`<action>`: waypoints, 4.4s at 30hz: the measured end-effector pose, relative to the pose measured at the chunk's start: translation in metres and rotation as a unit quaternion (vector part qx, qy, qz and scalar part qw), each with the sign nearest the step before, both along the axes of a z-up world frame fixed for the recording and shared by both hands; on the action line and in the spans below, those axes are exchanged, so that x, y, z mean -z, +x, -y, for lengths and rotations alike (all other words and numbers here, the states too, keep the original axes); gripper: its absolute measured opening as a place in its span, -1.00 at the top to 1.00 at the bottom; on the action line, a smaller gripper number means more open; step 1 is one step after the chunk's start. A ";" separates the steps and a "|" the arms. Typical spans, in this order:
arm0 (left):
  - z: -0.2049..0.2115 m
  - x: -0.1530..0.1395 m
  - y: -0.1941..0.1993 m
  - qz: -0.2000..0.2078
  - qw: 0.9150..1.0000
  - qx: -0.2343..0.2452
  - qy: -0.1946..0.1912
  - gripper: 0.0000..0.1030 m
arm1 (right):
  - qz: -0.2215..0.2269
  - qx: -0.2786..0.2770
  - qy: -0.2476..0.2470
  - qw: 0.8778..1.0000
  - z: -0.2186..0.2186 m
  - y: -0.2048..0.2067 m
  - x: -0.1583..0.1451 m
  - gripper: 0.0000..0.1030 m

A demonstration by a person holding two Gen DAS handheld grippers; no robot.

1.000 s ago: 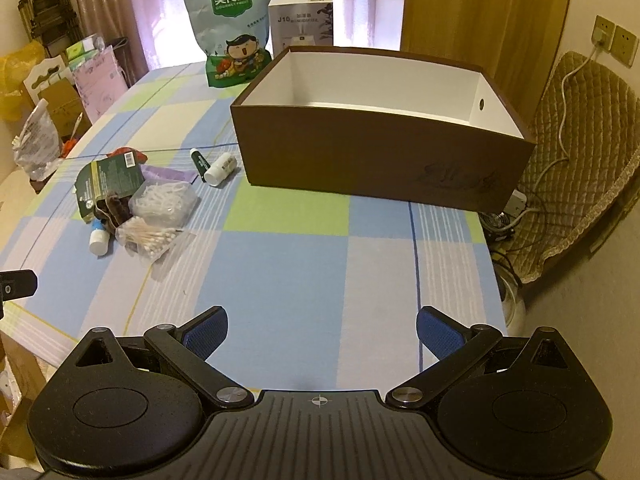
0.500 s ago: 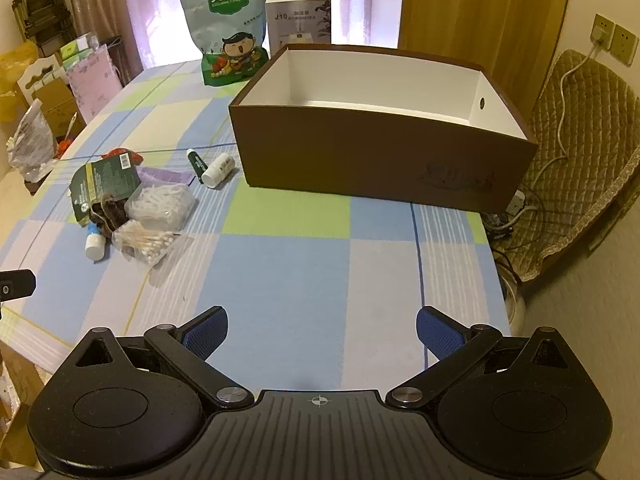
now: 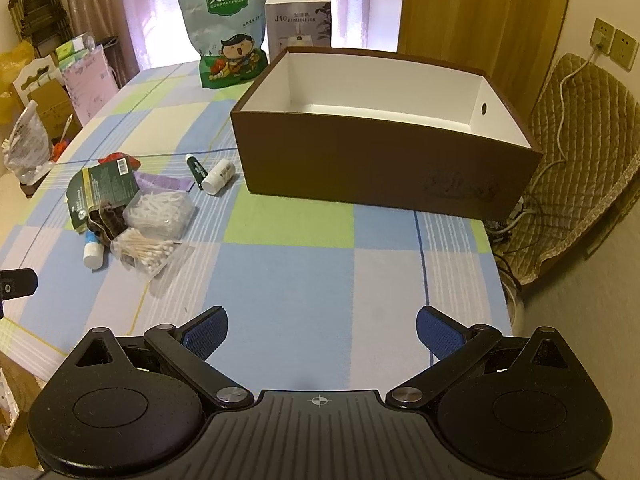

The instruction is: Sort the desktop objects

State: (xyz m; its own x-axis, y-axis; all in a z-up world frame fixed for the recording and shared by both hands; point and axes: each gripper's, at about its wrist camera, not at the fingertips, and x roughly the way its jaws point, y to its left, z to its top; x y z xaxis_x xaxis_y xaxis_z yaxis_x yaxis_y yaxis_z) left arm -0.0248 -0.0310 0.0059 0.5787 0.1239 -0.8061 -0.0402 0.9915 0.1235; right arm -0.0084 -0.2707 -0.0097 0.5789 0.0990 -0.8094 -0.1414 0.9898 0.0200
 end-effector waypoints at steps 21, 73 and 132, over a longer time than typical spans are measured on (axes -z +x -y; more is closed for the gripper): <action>-0.026 0.001 -0.011 -0.006 1.000 -0.030 -0.003 -0.98 | -0.004 -0.039 0.000 0.999 -0.032 0.001 0.005 -1.00; -0.084 0.109 0.110 -0.034 0.989 0.061 -0.132 0.36 | -0.053 0.006 0.059 0.997 -0.036 0.084 0.066 -1.00; -0.167 0.059 0.056 -0.071 0.978 0.131 -0.149 0.53 | -0.151 -0.135 0.239 0.950 -0.097 0.112 0.092 0.52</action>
